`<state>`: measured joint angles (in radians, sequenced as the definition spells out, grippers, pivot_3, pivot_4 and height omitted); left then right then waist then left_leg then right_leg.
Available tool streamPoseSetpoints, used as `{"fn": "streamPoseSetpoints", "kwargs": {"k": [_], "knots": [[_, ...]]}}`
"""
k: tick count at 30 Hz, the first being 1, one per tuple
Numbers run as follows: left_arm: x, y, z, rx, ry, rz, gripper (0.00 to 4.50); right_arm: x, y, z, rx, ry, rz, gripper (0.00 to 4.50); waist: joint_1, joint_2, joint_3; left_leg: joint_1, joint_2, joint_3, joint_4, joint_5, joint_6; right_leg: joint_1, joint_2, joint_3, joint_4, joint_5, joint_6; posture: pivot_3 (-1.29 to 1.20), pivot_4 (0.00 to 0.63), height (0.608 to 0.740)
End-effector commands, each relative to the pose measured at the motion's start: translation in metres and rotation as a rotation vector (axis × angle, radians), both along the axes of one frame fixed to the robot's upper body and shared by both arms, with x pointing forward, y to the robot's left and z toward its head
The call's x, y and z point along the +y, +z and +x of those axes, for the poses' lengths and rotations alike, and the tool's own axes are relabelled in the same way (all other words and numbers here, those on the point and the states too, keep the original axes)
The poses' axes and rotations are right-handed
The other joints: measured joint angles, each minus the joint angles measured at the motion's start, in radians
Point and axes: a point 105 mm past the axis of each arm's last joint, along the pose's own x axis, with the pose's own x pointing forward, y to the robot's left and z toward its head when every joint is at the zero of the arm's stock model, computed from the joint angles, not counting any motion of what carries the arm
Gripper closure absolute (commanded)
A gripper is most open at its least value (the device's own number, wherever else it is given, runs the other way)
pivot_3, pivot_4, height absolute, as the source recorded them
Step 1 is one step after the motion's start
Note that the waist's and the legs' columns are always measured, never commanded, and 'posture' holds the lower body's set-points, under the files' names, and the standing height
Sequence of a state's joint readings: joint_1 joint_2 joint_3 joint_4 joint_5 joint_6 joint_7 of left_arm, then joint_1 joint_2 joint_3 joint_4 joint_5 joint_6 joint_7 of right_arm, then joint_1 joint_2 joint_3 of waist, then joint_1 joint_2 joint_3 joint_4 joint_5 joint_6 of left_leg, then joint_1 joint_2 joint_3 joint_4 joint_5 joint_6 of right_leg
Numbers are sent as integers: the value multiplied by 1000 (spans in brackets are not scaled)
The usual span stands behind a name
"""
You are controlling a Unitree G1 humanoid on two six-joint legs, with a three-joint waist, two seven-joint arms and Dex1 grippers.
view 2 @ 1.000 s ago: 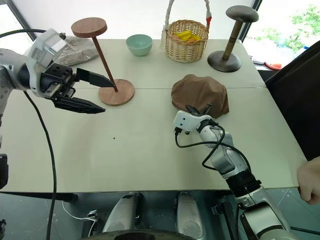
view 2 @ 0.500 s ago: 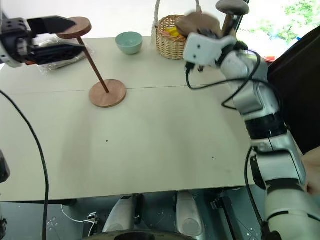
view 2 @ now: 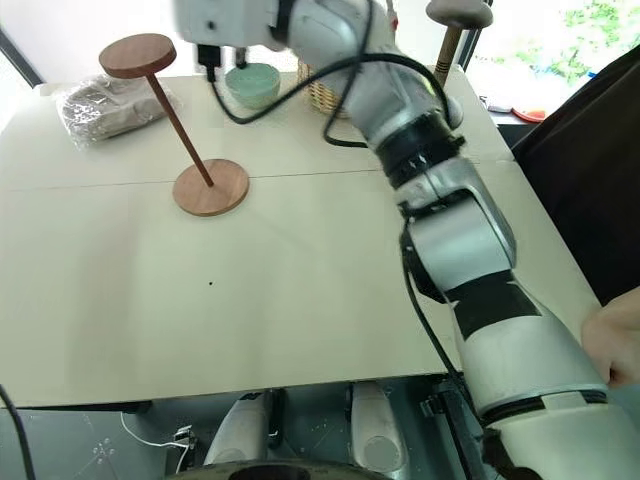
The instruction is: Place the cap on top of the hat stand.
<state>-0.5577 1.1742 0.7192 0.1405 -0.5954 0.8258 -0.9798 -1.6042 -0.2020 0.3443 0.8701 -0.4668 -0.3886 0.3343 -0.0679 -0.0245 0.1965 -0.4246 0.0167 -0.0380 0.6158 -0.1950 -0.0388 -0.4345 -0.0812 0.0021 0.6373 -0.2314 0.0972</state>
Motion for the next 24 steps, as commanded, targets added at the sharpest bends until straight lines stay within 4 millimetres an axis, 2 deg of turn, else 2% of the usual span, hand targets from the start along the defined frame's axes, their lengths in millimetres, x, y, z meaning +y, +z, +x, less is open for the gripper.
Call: {"fn": "streamPoseSetpoints", "kwargs": {"k": [1,4,11,16,24], "knots": [[11,17,-15,-81,64,12,0,21,15,-11,-48,48,25,4480,0,-1,0,0,0,0,0,1,-2,0,0,0,0,0,0,0,150,740],[15,15,-18,-80,93,4,0,39,5,-15,-32,83,5,4480,-1,-1,0,0,0,0,0,2,-4,0,0,0,0,0,-1,0,150,740],[18,17,-15,-74,107,-9,0,66,-27,-19,13,131,-60,4480,-3,-1,0,0,0,0,-2,2,-4,-3,0,0,3,0,-1,0,150,740],[19,15,-9,-68,102,-10,0,73,-43,-26,-14,171,-108,4480,-3,-1,0,0,0,0,-2,2,-4,-5,0,0,9,0,-1,0,150,740],[13,7,-2,-52,70,-5,0,73,-77,-35,-69,219,-217,4480,-2,-2,0,0,0,0,-2,3,-5,-6,0,0,10,0,-1,0,150,740]]}}
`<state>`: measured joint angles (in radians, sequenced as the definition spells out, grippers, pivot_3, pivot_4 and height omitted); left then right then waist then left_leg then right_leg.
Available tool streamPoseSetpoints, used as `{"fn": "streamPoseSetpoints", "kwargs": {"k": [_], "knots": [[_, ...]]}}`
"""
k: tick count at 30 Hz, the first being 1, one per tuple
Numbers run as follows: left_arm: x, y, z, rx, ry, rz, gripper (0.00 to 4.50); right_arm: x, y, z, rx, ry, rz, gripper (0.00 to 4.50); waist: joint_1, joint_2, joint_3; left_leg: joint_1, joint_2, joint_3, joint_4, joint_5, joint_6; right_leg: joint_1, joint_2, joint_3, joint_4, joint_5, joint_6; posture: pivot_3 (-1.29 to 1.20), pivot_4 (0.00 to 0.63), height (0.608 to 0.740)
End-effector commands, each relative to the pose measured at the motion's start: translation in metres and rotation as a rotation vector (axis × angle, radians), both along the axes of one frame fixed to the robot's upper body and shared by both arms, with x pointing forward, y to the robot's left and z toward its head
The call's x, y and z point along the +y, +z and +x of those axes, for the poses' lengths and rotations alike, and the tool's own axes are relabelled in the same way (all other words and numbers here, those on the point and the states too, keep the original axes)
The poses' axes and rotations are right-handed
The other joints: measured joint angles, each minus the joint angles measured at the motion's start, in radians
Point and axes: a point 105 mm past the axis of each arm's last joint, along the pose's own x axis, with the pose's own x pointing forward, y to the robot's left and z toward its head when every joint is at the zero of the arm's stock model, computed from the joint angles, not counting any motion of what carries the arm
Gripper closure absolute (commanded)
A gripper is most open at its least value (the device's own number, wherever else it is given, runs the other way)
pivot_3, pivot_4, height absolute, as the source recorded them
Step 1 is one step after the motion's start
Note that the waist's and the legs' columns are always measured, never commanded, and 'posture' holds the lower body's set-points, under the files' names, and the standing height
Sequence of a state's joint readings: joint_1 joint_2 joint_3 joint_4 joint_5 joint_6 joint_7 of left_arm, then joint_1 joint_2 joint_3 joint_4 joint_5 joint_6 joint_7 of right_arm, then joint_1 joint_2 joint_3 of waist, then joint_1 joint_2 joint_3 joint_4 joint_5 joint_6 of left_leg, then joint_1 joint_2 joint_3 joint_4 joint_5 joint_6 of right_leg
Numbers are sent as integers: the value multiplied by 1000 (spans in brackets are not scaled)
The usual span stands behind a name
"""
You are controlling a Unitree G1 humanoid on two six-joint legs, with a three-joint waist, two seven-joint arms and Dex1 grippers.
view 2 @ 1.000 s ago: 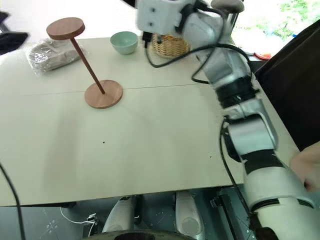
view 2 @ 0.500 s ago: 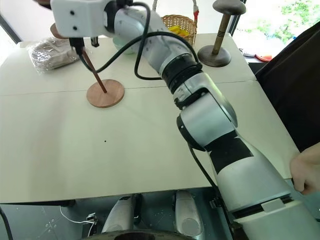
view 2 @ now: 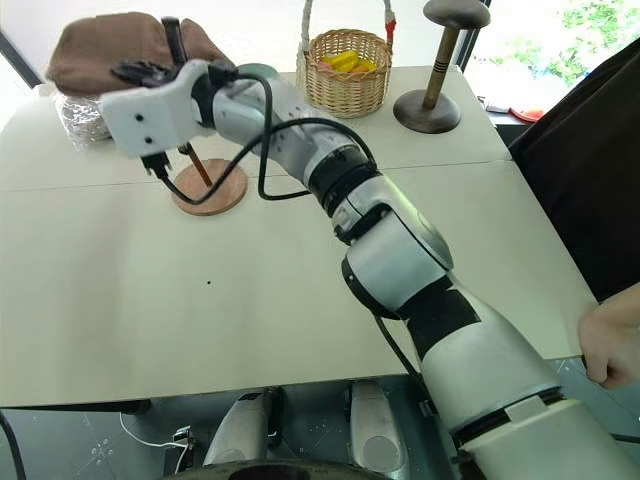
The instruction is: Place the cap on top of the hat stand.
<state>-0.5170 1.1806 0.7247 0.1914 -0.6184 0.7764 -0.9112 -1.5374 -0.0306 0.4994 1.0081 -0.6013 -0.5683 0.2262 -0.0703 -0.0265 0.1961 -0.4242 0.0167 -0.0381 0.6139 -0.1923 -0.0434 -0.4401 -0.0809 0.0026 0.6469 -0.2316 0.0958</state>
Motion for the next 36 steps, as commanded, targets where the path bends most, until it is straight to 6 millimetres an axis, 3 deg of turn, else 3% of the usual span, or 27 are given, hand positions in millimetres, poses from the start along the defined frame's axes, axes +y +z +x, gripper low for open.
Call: {"fn": "streamPoseSetpoints", "kwargs": {"k": [1,5,9,12,15,17,22,29,30,33,36], "knots": [[-5,13,-4,-46,-17,33,0,7,5,-16,-47,60,-4,4480,-1,0,0,0,0,0,0,0,0,0,0,0,0,0,0,0,150,740],[-14,12,-2,-29,-59,47,0,6,0,-12,-17,39,-3,4480,-1,0,0,0,0,0,0,0,0,0,0,0,1,0,0,0,150,740],[-38,5,-2,35,-171,99,0,4,-3,-4,45,9,5,4480,0,0,0,0,0,0,0,0,0,0,0,0,1,0,0,0,150,740],[-40,1,0,45,-181,111,0,6,-1,-6,86,18,32,3249,0,0,0,0,0,0,0,0,-1,0,0,0,1,0,0,0,150,740],[-46,1,1,50,-209,113,0,7,-2,-12,85,40,16,1588,-1,0,0,0,0,0,0,0,-1,0,0,0,1,0,0,0,150,740],[-52,0,0,57,-237,124,0,5,-5,-18,110,70,9,718,0,0,0,0,0,0,0,0,-1,0,0,0,1,0,0,0,150,740],[-73,-1,-2,87,-331,182,0,-18,-6,-32,146,112,21,718,4,0,0,0,0,0,1,0,-1,0,0,0,1,0,0,0,150,740],[-108,-1,-4,104,-467,317,0,-71,-17,-38,251,72,10,718,9,-1,0,0,0,0,3,1,-1,2,0,0,1,0,0,0,150,740],[-111,0,-4,101,-477,344,0,-81,-15,-38,292,64,24,718,9,-1,0,1,0,0,3,1,-1,2,0,0,1,0,0,0,150,740],[-119,1,-4,90,-493,430,0,-112,-4,-40,415,48,73,39,11,0,0,0,0,0,3,1,-1,2,1,0,1,0,0,0,150,740],[-131,0,-3,62,-495,570,0,-155,7,-46,694,24,118,39,17,0,0,0,0,0,2,1,-1,2,1,1,1,0,0,0,150,740]]}}
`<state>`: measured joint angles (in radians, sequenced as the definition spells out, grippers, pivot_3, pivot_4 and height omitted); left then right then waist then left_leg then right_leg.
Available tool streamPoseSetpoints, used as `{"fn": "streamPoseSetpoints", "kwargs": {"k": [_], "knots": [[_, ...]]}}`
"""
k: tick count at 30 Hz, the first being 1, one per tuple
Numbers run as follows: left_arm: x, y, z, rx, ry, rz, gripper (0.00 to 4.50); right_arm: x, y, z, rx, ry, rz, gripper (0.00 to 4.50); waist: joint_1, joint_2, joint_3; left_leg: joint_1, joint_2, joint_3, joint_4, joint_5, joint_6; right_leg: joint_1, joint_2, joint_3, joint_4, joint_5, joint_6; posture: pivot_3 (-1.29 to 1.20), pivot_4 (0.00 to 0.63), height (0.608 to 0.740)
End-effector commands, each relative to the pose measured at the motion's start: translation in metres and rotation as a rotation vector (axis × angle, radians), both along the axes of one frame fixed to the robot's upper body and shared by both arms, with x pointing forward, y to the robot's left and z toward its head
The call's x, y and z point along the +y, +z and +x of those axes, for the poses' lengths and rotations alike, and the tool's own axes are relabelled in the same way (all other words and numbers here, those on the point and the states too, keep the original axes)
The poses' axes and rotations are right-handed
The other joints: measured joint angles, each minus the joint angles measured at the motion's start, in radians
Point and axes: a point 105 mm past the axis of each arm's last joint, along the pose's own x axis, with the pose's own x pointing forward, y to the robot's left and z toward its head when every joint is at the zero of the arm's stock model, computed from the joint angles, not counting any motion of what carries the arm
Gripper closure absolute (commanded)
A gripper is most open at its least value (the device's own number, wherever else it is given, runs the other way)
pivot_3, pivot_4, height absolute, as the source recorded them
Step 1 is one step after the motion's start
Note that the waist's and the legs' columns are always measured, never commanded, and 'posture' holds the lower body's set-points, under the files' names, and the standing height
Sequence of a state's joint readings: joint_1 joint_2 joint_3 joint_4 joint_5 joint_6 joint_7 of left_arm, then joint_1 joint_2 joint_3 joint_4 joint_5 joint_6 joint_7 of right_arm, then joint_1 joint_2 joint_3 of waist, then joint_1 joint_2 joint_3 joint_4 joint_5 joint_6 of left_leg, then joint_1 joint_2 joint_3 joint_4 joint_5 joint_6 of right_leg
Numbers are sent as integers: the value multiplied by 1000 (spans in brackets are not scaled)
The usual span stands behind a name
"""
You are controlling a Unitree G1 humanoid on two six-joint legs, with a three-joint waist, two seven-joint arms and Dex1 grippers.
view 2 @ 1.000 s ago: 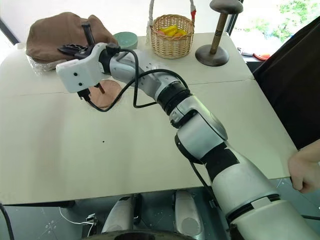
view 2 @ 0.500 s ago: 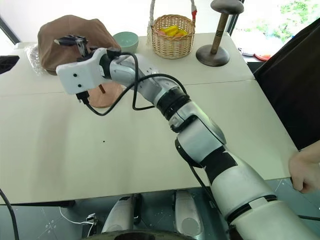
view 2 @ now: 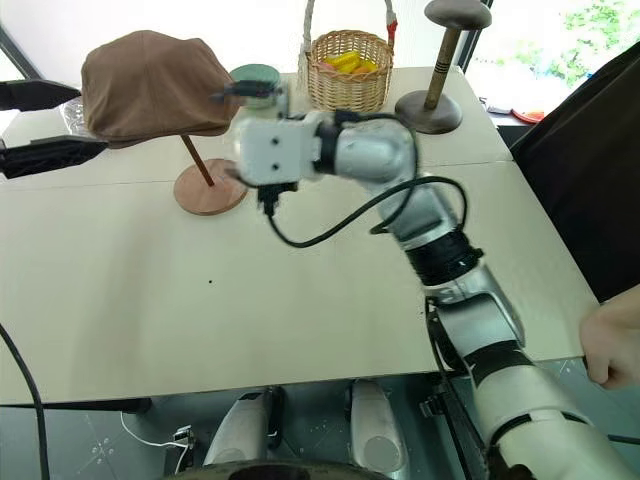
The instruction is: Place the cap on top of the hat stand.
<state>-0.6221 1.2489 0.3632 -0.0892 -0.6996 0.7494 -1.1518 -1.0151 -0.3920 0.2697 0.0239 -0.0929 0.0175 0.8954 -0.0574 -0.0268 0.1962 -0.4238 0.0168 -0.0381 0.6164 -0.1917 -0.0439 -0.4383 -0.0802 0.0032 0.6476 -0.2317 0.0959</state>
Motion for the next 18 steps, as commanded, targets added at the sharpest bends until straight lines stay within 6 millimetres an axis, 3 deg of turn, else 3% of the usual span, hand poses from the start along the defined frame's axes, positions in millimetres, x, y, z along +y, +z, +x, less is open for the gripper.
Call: {"fn": "streamPoseSetpoints", "kwargs": {"k": [1,5,9,12,18], "knots": [[-13,9,-4,-135,-9,203,0,-47,30,-20,313,15,95,39,11,0,0,0,0,0,0,0,0,0,0,0,0,0,0,0,150,740],[-15,-7,4,-228,34,424,0,-86,40,-40,644,30,121,39,19,1,1,1,0,1,0,0,0,1,0,0,-1,-1,-1,0,150,740],[-12,-21,18,-353,127,644,0,-112,51,-62,849,80,159,39,17,2,1,2,0,3,0,0,0,1,-1,1,-2,-3,-5,0,150,740],[-19,-27,26,-429,184,677,0,-120,61,-68,902,100,206,39,13,2,1,3,1,5,0,0,0,0,-1,4,-2,-3,-5,0,150,740],[-36,-22,39,-596,328,623,0,-124,67,-61,899,68,271,39,18,2,1,2,0,7,0,0,0,0,0,7,-2,-3,-4,0,150,740]]}}
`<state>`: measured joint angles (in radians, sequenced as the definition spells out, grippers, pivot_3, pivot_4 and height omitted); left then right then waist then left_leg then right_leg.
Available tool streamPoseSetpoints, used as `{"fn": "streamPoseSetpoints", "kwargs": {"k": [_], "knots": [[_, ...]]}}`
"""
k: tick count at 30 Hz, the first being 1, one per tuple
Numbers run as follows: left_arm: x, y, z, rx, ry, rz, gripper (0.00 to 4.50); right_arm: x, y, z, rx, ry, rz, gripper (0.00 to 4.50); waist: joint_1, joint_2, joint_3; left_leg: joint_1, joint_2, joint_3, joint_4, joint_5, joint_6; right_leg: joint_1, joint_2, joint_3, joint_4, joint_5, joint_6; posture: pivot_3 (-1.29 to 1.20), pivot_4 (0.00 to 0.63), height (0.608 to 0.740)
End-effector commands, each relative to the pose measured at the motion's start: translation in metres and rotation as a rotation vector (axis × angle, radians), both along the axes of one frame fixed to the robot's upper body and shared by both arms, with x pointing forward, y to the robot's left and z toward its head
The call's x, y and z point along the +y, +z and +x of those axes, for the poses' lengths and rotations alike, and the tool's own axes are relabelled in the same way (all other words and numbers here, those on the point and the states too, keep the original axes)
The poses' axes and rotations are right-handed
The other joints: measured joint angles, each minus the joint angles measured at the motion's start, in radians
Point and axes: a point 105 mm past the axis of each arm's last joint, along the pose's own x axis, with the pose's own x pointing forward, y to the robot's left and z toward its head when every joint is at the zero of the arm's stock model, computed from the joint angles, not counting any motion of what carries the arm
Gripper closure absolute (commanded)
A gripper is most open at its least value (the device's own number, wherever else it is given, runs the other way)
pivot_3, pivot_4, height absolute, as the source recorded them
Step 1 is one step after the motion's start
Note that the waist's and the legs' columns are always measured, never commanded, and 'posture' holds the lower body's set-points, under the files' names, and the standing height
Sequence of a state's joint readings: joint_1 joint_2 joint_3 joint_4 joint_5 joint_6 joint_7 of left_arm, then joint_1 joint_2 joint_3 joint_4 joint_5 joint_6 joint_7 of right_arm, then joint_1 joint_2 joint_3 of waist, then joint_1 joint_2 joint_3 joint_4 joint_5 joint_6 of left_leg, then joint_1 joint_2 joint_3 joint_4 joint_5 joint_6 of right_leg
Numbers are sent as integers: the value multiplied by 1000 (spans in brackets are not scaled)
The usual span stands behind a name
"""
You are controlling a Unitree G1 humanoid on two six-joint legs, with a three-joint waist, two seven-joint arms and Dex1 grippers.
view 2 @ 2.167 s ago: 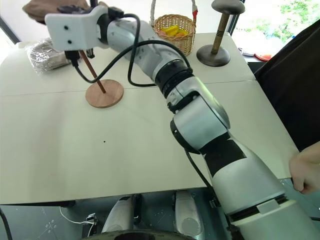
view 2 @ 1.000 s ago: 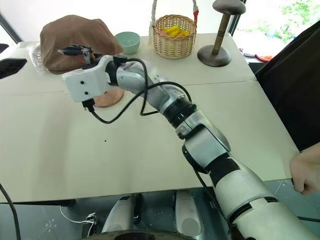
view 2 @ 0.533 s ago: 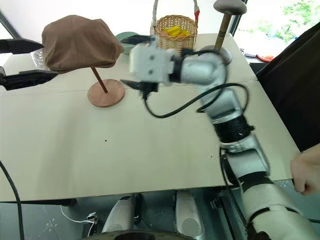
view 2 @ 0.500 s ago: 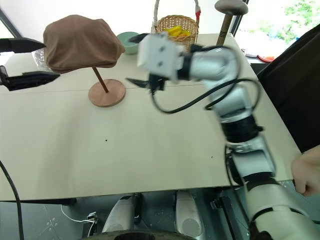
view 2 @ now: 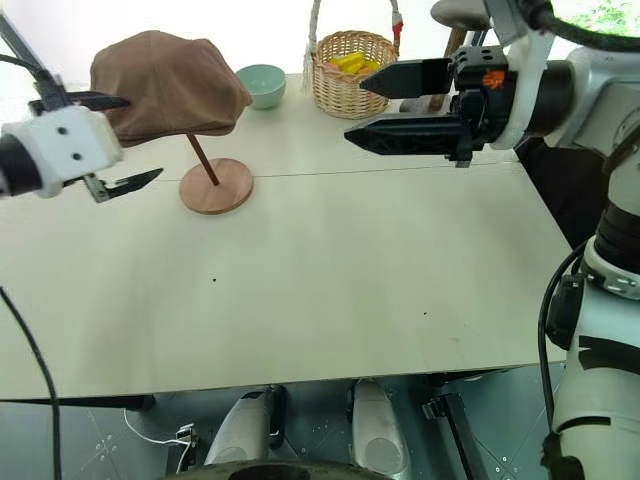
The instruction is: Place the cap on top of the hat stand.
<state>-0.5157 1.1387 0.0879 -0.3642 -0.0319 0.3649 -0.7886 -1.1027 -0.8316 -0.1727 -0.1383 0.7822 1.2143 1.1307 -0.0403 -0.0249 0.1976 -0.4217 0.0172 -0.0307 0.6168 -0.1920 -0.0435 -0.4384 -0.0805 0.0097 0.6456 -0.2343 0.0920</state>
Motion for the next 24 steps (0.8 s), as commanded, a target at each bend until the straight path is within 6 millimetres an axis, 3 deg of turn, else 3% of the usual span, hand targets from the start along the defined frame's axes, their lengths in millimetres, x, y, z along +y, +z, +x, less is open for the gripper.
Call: {"fn": "streamPoseSetpoints", "kwargs": {"k": [1,5,13,16,23,24], "knots": [[-5,17,1,-172,64,11,0,-5,13,-3,-59,-18,31,39,1,0,0,0,0,0,0,0,0,0,0,0,0,1,3,0,150,740],[-15,7,0,-222,100,41,0,-10,14,2,-66,-53,43,39,2,0,0,-1,0,0,0,0,0,-1,0,1,0,1,4,0,150,740],[-8,-8,8,-294,209,87,0,-16,21,-1,-82,-60,58,39,2,0,0,-1,0,0,0,0,0,-1,0,1,0,1,4,0,150,740],[3,-8,8,-318,260,79,933,-19,22,-1,-81,-69,56,0,2,0,0,-1,0,0,0,0,0,-1,0,1,0,1,4,0,150,740],[16,5,7,-413,271,48,4446,-21,21,1,-78,-79,59,0,2,0,0,-1,0,0,0,0,0,-1,0,1,0,1,4,0,150,740],[20,8,6,-436,259,48,4446,-21,20,2,-78,-80,58,0,1,0,0,-1,0,0,0,0,0,-1,0,1,0,1,4,0,150,740]]}}
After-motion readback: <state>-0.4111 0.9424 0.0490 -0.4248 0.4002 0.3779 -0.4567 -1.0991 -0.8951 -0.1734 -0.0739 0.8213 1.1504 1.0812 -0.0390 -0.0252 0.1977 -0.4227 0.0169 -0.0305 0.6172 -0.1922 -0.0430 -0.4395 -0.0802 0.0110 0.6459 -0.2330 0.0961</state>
